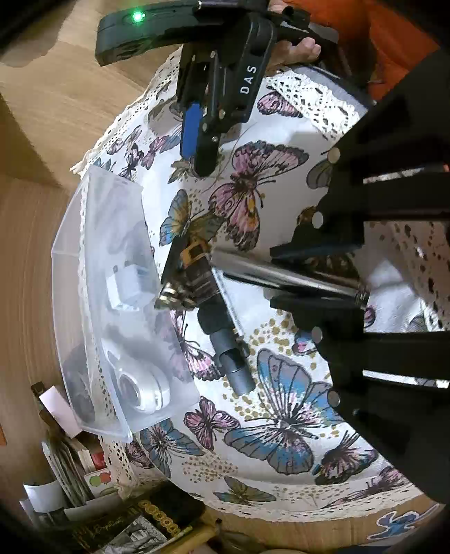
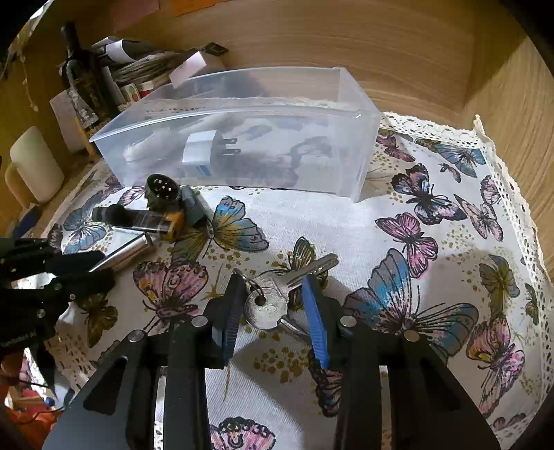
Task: Organize rigid objects
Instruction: 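Grasp the silver cylinder with the left gripper while the right gripper grasps the keys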
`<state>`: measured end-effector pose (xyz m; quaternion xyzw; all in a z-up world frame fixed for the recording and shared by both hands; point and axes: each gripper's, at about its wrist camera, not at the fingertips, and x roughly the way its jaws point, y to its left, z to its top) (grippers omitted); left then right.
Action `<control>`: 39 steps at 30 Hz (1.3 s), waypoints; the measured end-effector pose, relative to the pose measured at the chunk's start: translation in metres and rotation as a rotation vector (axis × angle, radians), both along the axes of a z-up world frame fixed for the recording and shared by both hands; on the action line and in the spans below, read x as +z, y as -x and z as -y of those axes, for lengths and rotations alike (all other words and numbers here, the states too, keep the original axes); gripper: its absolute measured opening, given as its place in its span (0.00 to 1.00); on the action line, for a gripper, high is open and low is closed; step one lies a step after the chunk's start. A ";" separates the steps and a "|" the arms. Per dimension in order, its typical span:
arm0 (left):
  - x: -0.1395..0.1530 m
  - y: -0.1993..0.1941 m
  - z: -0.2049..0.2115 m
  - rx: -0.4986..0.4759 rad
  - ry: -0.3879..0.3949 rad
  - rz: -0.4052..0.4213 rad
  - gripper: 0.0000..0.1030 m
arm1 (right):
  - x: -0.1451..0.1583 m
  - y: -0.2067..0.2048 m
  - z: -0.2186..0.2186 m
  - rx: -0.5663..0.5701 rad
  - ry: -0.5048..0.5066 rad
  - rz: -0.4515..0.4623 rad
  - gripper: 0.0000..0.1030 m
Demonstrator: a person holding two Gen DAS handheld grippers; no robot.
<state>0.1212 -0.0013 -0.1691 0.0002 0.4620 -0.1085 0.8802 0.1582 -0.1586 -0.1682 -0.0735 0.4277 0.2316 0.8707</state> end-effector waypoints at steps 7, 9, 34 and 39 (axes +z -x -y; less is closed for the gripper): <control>-0.001 -0.008 0.004 -0.006 -0.009 -0.008 0.18 | -0.001 -0.001 -0.006 0.010 0.017 0.003 0.33; -0.002 -0.011 0.005 -0.008 -0.007 0.000 0.18 | -0.001 -0.001 -0.008 0.010 0.027 0.009 0.30; 0.042 0.012 -0.022 0.118 0.056 0.144 0.14 | 0.050 0.025 -0.008 0.019 -0.075 0.192 0.25; 0.062 0.016 -0.023 0.135 0.058 0.210 0.14 | 0.069 0.028 -0.010 0.023 -0.099 0.248 0.25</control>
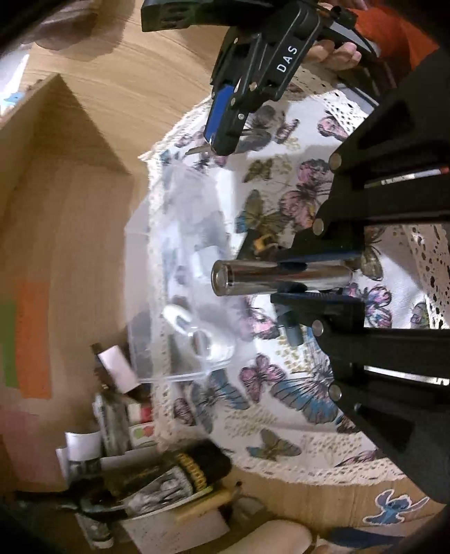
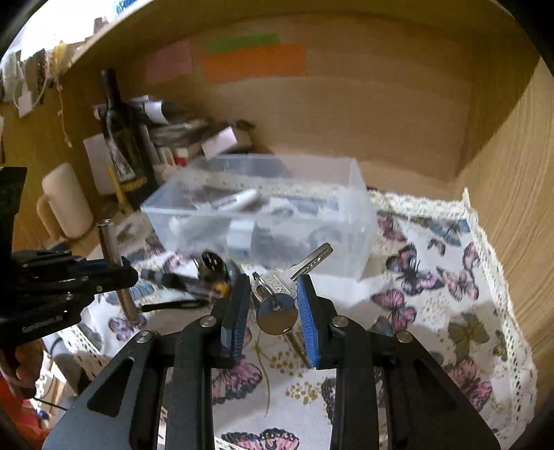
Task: Organize rigid objects
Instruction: 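Grasp the silver cylinder with the left gripper while the right gripper grasps the keys, then lift both held items over the clear box and open both grippers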
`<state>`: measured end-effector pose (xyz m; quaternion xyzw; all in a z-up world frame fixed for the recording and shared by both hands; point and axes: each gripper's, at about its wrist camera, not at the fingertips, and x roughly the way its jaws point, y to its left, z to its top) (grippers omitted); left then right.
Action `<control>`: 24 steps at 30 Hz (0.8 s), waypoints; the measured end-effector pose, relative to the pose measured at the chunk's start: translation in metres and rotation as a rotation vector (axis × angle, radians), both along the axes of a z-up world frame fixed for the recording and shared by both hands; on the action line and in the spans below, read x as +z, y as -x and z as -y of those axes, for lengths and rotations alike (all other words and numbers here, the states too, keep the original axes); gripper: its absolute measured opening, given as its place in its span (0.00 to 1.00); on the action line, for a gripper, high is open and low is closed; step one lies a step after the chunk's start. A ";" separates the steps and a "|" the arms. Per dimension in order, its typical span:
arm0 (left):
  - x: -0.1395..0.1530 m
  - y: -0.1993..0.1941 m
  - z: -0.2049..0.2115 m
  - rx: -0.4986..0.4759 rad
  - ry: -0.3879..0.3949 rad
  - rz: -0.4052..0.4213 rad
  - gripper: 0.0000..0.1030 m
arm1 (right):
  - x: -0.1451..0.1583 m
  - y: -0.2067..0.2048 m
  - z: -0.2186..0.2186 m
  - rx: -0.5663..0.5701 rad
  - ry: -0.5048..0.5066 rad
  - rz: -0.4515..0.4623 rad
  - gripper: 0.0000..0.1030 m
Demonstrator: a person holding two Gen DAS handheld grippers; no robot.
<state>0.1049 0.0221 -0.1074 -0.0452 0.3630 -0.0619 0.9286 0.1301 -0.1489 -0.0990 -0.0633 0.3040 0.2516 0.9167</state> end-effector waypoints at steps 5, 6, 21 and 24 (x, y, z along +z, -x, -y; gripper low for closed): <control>0.022 0.000 -0.003 0.019 0.009 0.071 0.14 | 0.020 -0.001 -0.001 0.003 -0.035 0.056 0.25; 0.025 0.000 -0.003 0.022 0.010 0.081 0.14 | 0.025 -0.001 -0.001 0.005 -0.041 0.069 0.25; 0.082 -0.018 -0.014 0.048 0.021 0.258 0.14 | 0.072 -0.017 -0.017 0.010 -0.097 0.217 0.25; 0.088 -0.026 -0.011 0.053 0.019 0.273 0.14 | 0.074 -0.024 -0.021 0.010 -0.104 0.225 0.25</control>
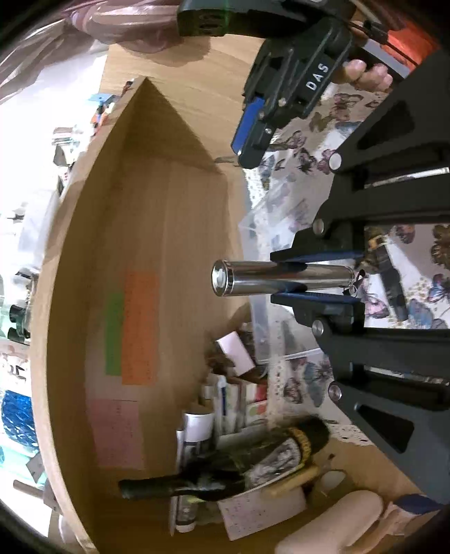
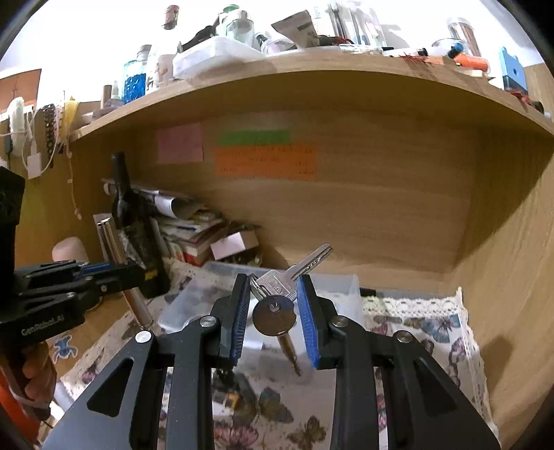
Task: Organize rigid objects
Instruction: 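Lift both held items over the clear box and open both grippers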
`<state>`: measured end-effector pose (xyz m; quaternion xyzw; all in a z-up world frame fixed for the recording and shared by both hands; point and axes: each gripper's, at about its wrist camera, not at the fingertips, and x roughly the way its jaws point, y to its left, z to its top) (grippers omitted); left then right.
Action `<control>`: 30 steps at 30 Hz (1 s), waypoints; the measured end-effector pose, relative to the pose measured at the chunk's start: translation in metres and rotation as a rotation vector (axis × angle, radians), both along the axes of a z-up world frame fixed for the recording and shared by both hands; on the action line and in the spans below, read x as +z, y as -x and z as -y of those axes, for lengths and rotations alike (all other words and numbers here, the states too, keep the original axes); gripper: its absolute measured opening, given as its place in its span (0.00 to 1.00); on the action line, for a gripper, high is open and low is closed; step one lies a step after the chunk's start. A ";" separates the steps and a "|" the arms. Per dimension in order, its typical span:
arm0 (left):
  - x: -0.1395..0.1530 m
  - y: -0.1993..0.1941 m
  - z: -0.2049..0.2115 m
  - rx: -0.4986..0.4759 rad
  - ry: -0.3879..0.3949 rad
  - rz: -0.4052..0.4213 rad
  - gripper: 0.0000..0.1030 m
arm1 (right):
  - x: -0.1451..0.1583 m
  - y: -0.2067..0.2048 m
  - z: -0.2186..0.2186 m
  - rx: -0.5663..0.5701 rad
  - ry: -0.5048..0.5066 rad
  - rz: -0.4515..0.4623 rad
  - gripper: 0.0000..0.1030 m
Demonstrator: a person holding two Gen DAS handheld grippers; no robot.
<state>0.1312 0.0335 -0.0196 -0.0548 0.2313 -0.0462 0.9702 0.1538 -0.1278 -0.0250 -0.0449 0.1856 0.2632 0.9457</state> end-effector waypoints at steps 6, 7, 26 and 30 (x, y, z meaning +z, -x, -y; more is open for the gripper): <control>0.008 -0.026 0.000 0.014 0.017 0.009 0.14 | -0.003 -0.019 -0.008 -0.001 -0.003 -0.014 0.25; 0.008 -0.030 -0.001 0.016 0.018 0.009 0.14 | -0.003 -0.022 -0.008 -0.002 0.000 -0.017 0.25; -0.060 -0.111 -0.001 -0.003 0.004 -0.220 0.14 | -0.075 -0.089 -0.031 0.007 0.087 -0.287 0.25; -0.073 -0.121 -0.003 -0.011 0.011 -0.265 0.14 | -0.084 -0.093 -0.035 -0.002 0.116 -0.300 0.25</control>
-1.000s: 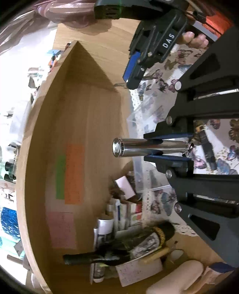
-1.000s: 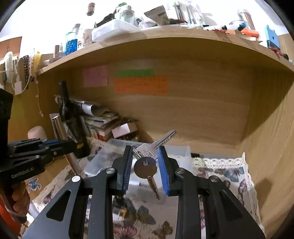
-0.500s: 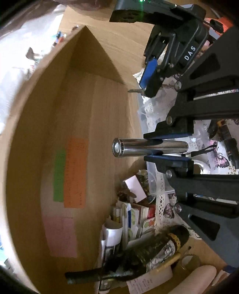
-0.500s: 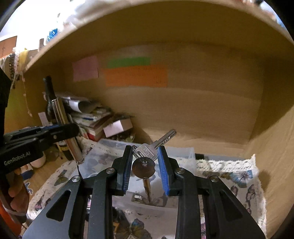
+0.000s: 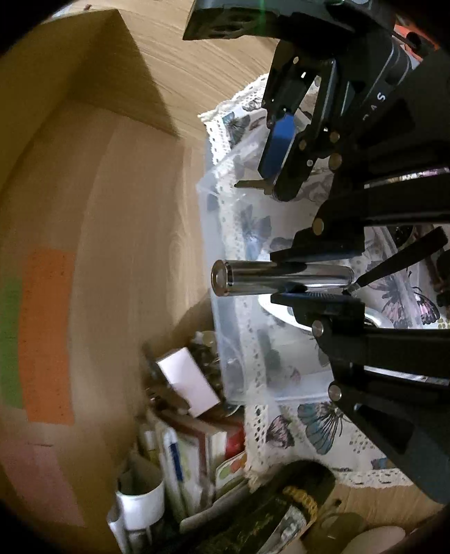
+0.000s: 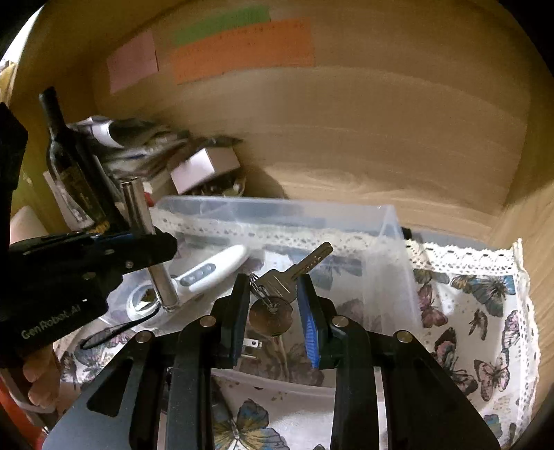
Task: Organize rigid objects
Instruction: 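Lift both held items over the clear box and open both grippers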
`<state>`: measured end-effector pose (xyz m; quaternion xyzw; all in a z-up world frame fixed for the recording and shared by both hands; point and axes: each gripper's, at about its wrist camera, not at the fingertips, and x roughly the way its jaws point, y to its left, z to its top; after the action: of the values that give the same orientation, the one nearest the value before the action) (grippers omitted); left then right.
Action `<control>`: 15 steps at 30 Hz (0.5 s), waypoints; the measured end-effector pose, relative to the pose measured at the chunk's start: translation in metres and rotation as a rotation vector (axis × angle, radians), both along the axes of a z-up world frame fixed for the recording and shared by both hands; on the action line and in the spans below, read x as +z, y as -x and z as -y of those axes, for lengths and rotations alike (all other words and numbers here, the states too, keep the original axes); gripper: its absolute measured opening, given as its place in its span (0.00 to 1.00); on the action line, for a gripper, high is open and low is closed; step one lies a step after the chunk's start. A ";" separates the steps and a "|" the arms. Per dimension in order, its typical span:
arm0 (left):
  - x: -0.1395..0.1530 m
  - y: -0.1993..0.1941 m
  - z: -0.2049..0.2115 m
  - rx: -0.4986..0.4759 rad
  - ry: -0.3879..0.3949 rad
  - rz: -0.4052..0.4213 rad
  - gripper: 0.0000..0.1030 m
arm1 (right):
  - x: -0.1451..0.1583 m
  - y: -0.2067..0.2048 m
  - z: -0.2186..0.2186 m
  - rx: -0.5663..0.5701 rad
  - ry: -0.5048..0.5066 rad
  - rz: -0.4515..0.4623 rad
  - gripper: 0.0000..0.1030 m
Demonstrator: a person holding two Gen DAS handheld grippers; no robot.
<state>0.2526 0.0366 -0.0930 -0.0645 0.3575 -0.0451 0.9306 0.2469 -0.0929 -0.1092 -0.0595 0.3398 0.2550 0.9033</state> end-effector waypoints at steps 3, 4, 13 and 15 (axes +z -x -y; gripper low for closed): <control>-0.006 -0.003 0.002 -0.012 0.003 -0.033 0.14 | -0.004 -0.003 -0.004 0.005 0.014 -0.016 0.25; -0.009 -0.004 0.002 -0.020 0.012 -0.050 0.14 | -0.005 -0.004 -0.005 0.004 0.019 -0.022 0.25; 0.014 0.010 0.001 -0.011 0.010 -0.008 0.32 | 0.011 0.002 0.005 -0.015 -0.012 0.000 0.32; 0.024 0.019 0.000 -0.001 -0.006 0.027 0.37 | 0.020 0.010 0.010 -0.016 -0.026 0.029 0.37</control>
<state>0.2335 0.0362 -0.0686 -0.0610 0.3449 -0.0453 0.9356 0.2373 -0.1025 -0.0892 -0.0488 0.3237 0.2510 0.9109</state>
